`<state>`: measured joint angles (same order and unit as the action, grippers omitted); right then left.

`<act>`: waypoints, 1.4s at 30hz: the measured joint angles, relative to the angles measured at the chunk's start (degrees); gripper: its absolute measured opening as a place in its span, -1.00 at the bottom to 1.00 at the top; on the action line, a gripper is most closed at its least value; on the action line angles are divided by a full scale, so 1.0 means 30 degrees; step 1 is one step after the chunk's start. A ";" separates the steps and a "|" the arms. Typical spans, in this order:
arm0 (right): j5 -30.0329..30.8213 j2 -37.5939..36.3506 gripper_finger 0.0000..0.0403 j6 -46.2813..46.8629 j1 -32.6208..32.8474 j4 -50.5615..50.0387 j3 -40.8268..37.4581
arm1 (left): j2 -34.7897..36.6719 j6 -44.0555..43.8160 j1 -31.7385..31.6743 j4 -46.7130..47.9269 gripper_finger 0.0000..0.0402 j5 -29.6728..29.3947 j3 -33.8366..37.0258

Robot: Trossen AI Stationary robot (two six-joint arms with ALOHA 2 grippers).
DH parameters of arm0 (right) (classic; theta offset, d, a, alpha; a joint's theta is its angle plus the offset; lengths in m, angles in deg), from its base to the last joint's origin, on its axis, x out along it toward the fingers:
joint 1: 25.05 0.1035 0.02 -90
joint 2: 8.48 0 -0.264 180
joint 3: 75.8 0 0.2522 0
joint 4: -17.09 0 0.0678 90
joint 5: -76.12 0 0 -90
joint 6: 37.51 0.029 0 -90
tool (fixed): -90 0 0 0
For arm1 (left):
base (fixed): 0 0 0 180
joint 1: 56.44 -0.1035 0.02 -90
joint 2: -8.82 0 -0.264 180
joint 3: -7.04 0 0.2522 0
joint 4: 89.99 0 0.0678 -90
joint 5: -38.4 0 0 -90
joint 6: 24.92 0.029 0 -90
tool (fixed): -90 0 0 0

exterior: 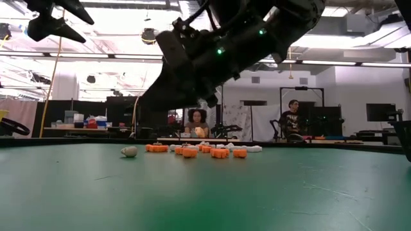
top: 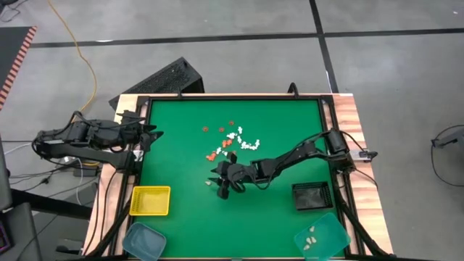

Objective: Sort Halloween decoration
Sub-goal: Put the skull model into the green bin

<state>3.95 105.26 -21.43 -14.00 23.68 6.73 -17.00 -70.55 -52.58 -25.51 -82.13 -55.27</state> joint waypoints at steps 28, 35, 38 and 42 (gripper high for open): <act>0.1287 0.4932 -0.01 0.1590 0.0729 -0.0352 0.3279 | -0.0044 -0.0388 0.0002 0.0712 0.30 0.0243 0.0015; 0.2086 0.4931 -0.12 0.1778 0.0816 -0.1661 0.3322 | -0.0044 -0.0384 -0.0002 0.0877 0.30 0.0250 0.0015; 0.2091 0.4924 -0.28 0.2165 0.0805 -0.1933 0.3322 | -0.0044 -0.0384 0.0005 0.0879 0.30 0.0250 0.0015; 0.2188 0.4924 -0.52 0.2660 0.0794 -0.2064 0.3331 | -0.0044 -0.0384 0.0004 0.0882 0.30 0.0250 0.0015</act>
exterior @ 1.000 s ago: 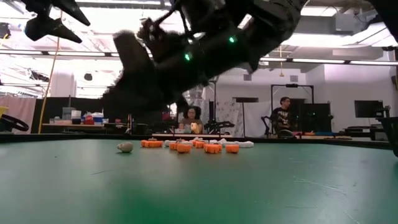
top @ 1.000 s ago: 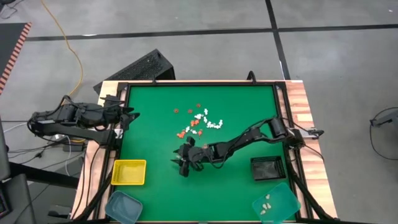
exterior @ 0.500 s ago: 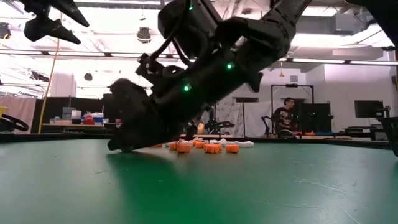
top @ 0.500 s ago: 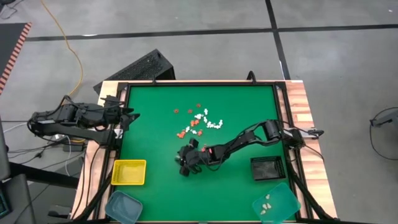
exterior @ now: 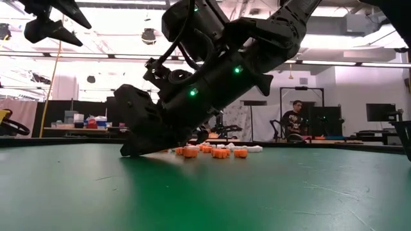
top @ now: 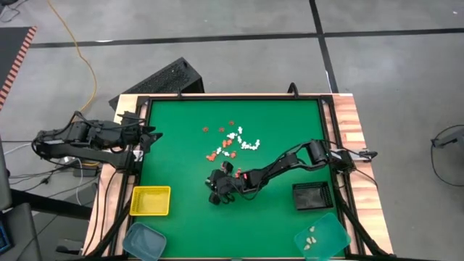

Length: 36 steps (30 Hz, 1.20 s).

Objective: Sort Halloween decoration
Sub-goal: Put the skull model into the green bin

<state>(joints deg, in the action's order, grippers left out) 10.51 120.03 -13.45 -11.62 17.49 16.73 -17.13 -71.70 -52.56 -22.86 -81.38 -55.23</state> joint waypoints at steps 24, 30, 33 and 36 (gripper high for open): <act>-0.1078 -0.7754 -0.85 -0.1935 -0.0060 -0.7220 0.1157 | 0.0000 -0.0102 0.0001 -0.0051 0.30 0.0015 0.0000; -0.3662 -1.2043 -0.83 0.0848 0.1013 -1.5983 0.1187 | -0.0002 -0.0323 0.0001 -0.0058 0.30 0.0525 0.0000; -0.4501 -1.3819 -0.83 0.4109 0.2393 -2.0304 0.1187 | -0.0004 -0.0433 -0.0006 -0.0058 0.30 0.0519 0.0000; -0.5457 -1.5019 -0.83 0.8109 0.4263 -2.4021 0.1185 | -0.0006 -0.0738 -0.0003 -0.0066 0.30 0.0519 0.0000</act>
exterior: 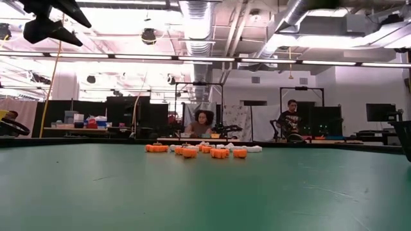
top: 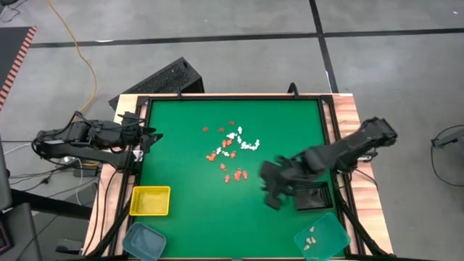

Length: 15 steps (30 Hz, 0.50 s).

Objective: Sort Halloween decoration
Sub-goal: Put the skull model into the green bin

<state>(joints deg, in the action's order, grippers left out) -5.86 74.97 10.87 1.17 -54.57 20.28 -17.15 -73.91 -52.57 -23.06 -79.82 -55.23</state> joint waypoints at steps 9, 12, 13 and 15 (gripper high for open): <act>-0.1419 -0.1058 -0.82 1.1533 0.6867 -0.2983 -0.0013 | -0.0001 -0.0699 -0.0004 0.0007 0.30 0.0322 0.0000; -0.1750 -0.0621 -0.82 1.4488 0.8609 -0.3169 -0.0013 | -0.0001 -0.1056 -0.0003 0.0007 0.30 0.0326 0.0000; -0.1899 -0.0411 -0.82 1.5227 0.9180 -0.3207 -0.0013 | -0.0001 -0.1136 0.0004 0.0007 0.30 0.0326 0.0000; -0.2193 0.0044 -0.82 1.6428 1.0082 -0.3281 -0.0013 | -0.0001 -0.1263 -0.0001 0.0015 0.30 0.0323 0.0000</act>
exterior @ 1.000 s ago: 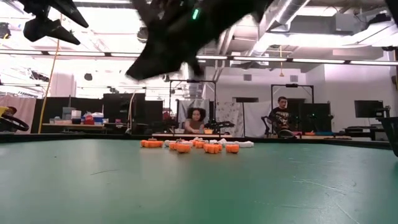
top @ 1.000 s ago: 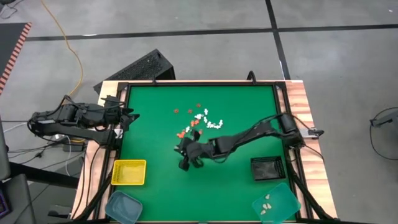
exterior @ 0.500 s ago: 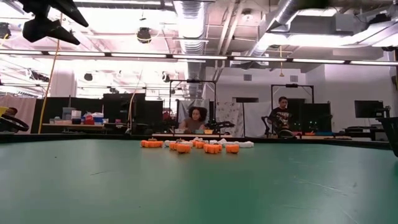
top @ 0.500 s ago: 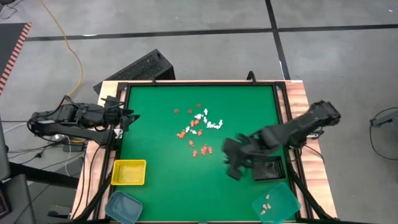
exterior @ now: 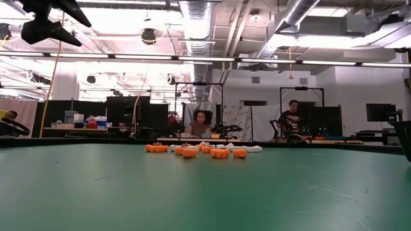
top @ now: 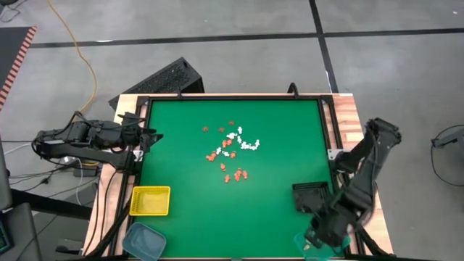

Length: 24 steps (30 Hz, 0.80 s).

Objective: Sort Halloween decoration
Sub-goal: Put the skull model into the green bin

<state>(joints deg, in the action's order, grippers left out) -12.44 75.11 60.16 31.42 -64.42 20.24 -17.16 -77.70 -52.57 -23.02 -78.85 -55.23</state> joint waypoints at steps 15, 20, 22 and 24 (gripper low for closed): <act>-0.0577 0.3862 -0.82 0.2292 0.2607 0.0044 -0.0022 | 0.0000 -0.0331 0.0002 0.0029 0.30 -0.0073 0.0000; -0.0541 0.4410 -0.82 0.1454 0.2461 0.0179 -0.0043 | 0.0000 -0.0198 0.0004 0.0036 0.30 -0.0151 0.0000; -0.0658 0.4215 -0.84 0.0939 0.2289 0.1144 -0.0660 | 0.0000 -0.0163 0.0001 0.0044 0.30 -0.0187 0.0000; -0.1321 0.3612 -0.86 0.0277 0.1973 0.3365 -0.2178 | 0.0000 -0.0156 0.0001 0.0044 0.30 -0.0187 0.0000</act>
<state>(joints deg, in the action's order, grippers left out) -16.40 85.94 60.99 37.34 -54.32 13.71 -17.16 -78.17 -52.57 -22.89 -79.41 -55.23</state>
